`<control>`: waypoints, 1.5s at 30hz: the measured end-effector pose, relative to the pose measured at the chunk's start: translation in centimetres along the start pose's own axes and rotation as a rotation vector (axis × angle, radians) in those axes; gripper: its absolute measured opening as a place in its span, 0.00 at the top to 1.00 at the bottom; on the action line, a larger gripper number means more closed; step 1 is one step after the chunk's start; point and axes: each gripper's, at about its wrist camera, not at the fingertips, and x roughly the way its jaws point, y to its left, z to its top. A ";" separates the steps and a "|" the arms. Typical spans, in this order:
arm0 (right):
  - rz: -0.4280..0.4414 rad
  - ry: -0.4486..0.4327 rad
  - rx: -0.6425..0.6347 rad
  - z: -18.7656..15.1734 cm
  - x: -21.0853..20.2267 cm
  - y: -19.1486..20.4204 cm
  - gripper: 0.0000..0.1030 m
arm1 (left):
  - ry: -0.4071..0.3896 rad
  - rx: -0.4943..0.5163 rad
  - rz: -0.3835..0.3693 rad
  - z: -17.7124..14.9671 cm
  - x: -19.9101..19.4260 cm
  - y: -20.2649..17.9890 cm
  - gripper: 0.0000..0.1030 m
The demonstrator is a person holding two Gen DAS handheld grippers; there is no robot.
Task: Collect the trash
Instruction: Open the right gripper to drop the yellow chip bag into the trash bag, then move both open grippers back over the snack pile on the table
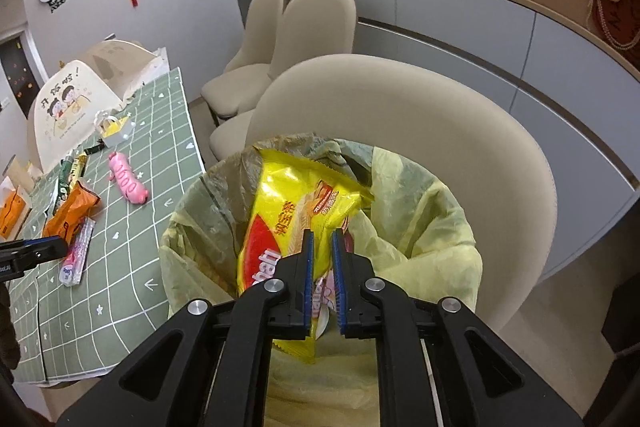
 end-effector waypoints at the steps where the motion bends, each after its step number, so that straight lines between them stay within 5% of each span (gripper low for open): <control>1: -0.002 -0.004 0.000 -0.1 -0.2 0.2 0.68 | 0.003 -0.004 -0.001 -0.2 -0.1 0.3 0.61; 11: 0.001 -0.086 0.014 -0.7 -3.1 2.9 0.65 | 0.002 -0.010 0.008 -1.7 -1.3 3.4 0.60; 19: 0.113 -0.172 -0.005 0.8 -4.5 9.0 0.64 | -0.026 -0.053 0.031 -1.8 -2.9 8.7 0.60; 30: 0.238 -0.054 -0.127 -1.1 -1.0 21.6 0.59 | -0.055 -0.214 0.053 -2.7 -3.9 20.8 0.55; 45: 0.281 0.147 -0.183 -4.4 7.3 32.0 0.59 | -0.074 -0.163 -0.016 -3.2 -4.6 27.5 0.53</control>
